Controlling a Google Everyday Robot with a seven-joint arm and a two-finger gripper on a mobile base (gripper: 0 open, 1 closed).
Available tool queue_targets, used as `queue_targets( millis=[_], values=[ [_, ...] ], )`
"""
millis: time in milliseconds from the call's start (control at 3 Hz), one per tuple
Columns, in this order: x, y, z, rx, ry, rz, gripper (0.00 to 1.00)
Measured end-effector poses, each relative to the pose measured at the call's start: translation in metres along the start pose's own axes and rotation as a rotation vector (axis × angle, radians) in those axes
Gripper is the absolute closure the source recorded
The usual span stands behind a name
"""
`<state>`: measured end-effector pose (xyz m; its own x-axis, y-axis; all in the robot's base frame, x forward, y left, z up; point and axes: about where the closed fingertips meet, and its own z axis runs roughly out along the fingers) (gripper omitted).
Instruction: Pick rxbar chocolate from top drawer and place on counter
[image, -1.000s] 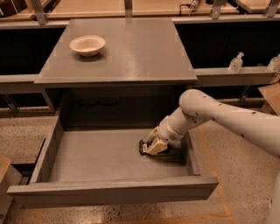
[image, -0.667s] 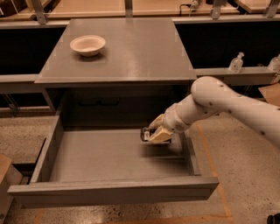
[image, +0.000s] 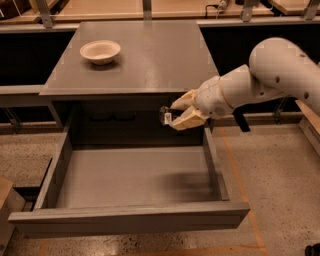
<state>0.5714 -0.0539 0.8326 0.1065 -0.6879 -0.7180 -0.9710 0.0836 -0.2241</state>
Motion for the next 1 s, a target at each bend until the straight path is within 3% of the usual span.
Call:
queue_targets(
  millis=[333,667,1000],
  values=[
    [-0.034,-0.024,-0.040,0.054,-0.036,-0.046,1.00],
    [-0.041,-0.031,-0.048,0.073,-0.044,-0.056,1.00],
    [-0.034,-0.057,-0.038,0.147,-0.060,-0.047,1.00]
  ],
)
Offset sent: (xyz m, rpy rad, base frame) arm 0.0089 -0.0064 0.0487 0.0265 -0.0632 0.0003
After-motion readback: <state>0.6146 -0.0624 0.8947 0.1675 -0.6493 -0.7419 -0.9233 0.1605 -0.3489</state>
